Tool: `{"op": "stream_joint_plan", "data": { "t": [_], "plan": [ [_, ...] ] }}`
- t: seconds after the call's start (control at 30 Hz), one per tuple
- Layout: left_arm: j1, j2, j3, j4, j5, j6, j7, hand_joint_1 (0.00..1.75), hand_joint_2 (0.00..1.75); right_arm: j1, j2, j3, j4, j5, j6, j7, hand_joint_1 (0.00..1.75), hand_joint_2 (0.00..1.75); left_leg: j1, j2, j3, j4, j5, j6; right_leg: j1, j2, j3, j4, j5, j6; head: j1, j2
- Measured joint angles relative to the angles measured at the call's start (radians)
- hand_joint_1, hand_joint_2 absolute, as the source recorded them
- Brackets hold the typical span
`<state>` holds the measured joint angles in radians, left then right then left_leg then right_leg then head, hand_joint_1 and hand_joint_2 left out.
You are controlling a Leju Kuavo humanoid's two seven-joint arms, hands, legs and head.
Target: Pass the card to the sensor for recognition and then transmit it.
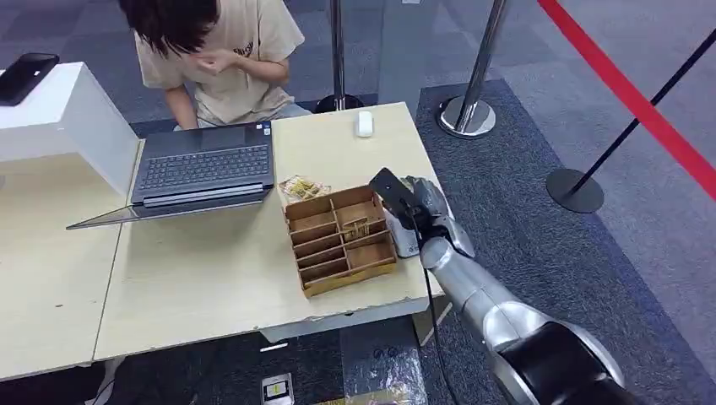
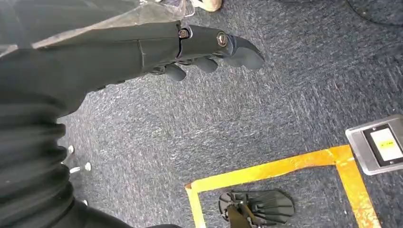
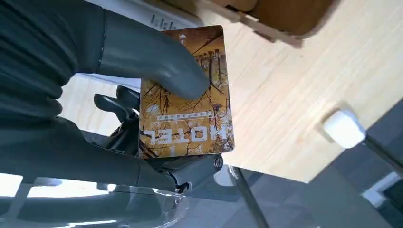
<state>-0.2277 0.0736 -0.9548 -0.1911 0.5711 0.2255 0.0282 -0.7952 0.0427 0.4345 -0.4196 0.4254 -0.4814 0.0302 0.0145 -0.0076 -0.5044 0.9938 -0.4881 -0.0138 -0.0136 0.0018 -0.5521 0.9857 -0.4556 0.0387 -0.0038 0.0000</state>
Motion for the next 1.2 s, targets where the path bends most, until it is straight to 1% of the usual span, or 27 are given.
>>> {"op": "stream_joint_plan", "data": {
  "t": [0.23,0.37,0.53,0.63,0.9,1.2],
  "plan": [
    [0.002,0.002,0.000,0.000,0.020,0.006,-0.001,0.00,1.75,0.060,-0.021,-0.002,0.009,-0.025,-0.006,0.000,1.75,1.75,0.000,0.000,0.000,0.000,0.000,0.000,0.000,0.000,0.000,0.000,0.000,0.000,0.000,0.000],
    [0.003,0.005,0.000,0.002,0.023,0.008,-0.002,0.00,1.75,0.066,-0.036,-0.003,0.013,-0.024,-0.005,0.001,1.75,1.75,0.000,0.000,0.000,0.000,0.000,0.000,0.000,0.000,0.000,0.000,0.000,0.000,0.000,0.000],
    [0.003,0.006,0.000,0.002,0.032,0.014,-0.002,0.00,1.75,0.074,-0.052,-0.003,0.014,-0.022,-0.010,0.033,1.75,1.75,0.000,0.000,0.001,0.000,0.000,0.000,0.000,0.000,0.000,0.000,0.000,0.000,0.000,0.000],
    [0.003,0.006,0.000,0.003,0.033,0.016,-0.002,0.00,1.75,0.085,-0.062,-0.009,0.015,-0.024,-0.017,0.037,1.75,1.75,0.000,0.000,0.001,0.000,0.000,0.000,0.000,0.000,0.000,0.000,0.000,0.000,0.000,0.000],
    [0.005,0.006,0.000,0.003,0.035,0.016,-0.002,0.00,1.75,0.104,-0.073,-0.021,0.018,-0.022,-0.027,0.022,1.75,1.75,0.000,0.001,0.001,0.000,0.000,0.000,0.000,0.000,0.001,0.000,0.000,0.000,0.000,0.000],
    [0.021,0.006,0.000,0.003,0.037,0.019,-0.002,0.00,1.75,0.127,-0.071,-0.023,0.018,-0.024,-0.040,0.000,1.75,1.75,0.000,0.001,0.004,0.000,0.000,0.000,0.000,0.000,0.004,0.000,0.000,0.000,0.000,0.000]
  ]
}}
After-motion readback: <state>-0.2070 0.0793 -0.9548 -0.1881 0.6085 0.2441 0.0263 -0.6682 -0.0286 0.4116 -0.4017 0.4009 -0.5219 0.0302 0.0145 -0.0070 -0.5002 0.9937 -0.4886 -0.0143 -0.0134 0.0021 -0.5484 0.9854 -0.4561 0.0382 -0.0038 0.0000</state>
